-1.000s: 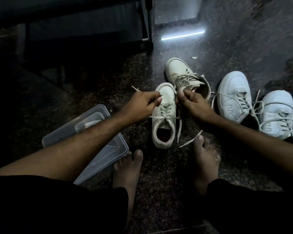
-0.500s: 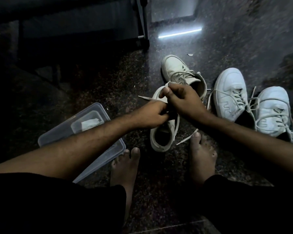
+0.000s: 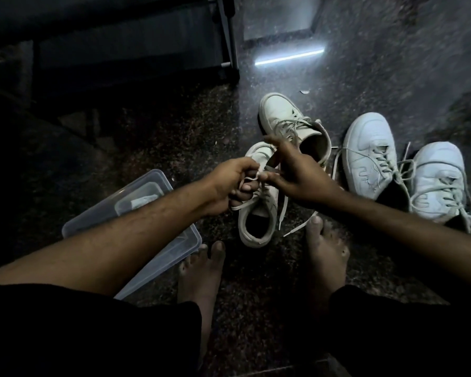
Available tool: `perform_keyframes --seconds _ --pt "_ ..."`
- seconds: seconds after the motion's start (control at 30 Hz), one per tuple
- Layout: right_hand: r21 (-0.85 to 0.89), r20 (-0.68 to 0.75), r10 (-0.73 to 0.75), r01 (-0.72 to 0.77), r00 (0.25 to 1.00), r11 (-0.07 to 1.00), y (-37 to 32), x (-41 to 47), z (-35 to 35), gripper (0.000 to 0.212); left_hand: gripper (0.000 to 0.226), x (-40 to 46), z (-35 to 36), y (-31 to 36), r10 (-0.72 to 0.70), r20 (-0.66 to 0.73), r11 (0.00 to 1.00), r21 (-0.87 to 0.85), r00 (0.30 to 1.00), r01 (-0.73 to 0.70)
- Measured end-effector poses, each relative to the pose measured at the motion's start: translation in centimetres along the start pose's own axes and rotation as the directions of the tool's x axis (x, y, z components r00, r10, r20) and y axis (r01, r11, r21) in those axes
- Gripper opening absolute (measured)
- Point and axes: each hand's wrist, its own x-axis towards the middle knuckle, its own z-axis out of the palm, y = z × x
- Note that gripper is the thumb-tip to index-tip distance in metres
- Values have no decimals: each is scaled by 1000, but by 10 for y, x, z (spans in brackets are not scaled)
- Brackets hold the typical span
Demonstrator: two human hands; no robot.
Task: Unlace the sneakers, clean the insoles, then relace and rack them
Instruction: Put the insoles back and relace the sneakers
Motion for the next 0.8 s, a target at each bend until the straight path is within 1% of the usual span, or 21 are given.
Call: perform_keyframes --seconds 0.07,0.13,0.2,0.27,0.3,0.33,0.37,0.4,0.43,0.47,0.5,0.53,0.57,0.6,0.63,0.67,0.7,0.73,0.77,0.8 --pt "-190 -16 -144 138 989 972 -2 -5 1 45 36 1 0 1 -17 0 1000 9 1000 17" --pt "-330 -28 -245 222 969 918 -3 -4 1 28 40 1 1 0 1 -34 998 67 999 1" --pt "-406 -24 -266 234 964 884 -2 0 -1 15 42 -2 3 -1 37 -69 993 115 997 -29" --pt "-452 20 -221 206 975 868 0 4 -4 14 36 -4 1 2 84 -122 983 175 989 -62" --pt "-467 43 -180 179 983 866 1 5 -5 13 36 -4 -1 4 162 -173 958 263 972 -113" --pt "-475 56 -132 143 990 868 2 6 -6 11 36 -3 -5 5 291 -225 895 409 930 -181" --pt "-473 60 -87 105 994 875 2 6 -7 10 35 -3 -11 6 457 -243 776 578 855 -251" --pt "-459 57 -34 56 998 887 4 7 -7 12 30 -1 -17 6 613 -198 617 725 765 -307" --pt "-435 55 36 -9 998 900 5 8 -7 14 26 -2 -20 6 716 -97 457 814 691 -359" --pt "-404 62 118 -83 991 911 7 8 -7 15 23 -3 -23 5 763 29 316 854 645 -413" --pt "-365 76 193 -153 978 919 7 10 -7 17 21 -2 -25 2 772 146 202 866 618 -457" --pt "-298 106 256 -215 961 930 8 12 -7 20 23 0 -25 -2 765 229 110 874 602 -472" --pt "-184 150 306 -277 940 943 8 14 -7 23 29 3 -25 -6 755 277 44 883 594 -467" --pt "-35 203 342 -342 917 939 6 14 -9 26 34 6 -25 -9 753 293 8 891 589 -454" --pt "116 269 356 -397 895 911 3 13 -10 28 35 8 -25 -11 763 284 9 894 581 -449" --pt "228 336 344 -430 877 874 0 12 -12 25 30 9 -24 -13 778 265 34 887 569 -460" --pt "294 386 313 -438 868 850 -4 10 -14 22 23 8 -24 -13 789 253 63 873 560 -483" --pt "331 412 278 -427 867 842 -6 8 -15 19 16 7 -24 -13 787 246 89 862 566 -500" --pt "349 419 250 -409 873 843 -9 5 -18 18 14 6 -24 -14 775 237 132 846 586 -517" --pt "341 405 238 -387 883 857 -9 4 -21 17 14 5 -24 -14 757 210 205 823 619 -530"
